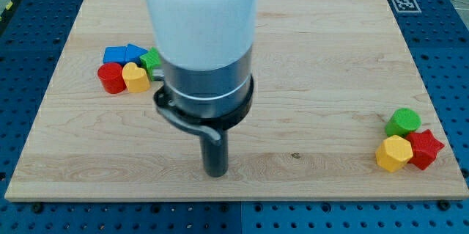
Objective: Put your hand vertically below the red circle
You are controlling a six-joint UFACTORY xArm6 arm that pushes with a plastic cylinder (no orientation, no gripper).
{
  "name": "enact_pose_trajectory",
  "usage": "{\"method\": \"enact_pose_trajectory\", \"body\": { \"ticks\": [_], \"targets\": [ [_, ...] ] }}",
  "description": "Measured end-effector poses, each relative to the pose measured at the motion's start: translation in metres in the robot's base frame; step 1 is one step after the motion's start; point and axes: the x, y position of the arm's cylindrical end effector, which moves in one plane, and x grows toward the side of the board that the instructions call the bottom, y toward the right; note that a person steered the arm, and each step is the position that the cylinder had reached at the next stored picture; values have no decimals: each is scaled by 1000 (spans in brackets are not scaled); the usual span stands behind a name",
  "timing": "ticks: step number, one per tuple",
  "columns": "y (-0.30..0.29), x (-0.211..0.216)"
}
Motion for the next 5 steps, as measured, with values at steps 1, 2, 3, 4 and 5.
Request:
{"method": "enact_pose_trajectory", "body": {
  "ticks": [1,2,3,4,5],
  "targets": [
    [-21,22],
    [-28,24],
    [-55,24],
    [-94,14],
    [-129,-8]
  ]
}}
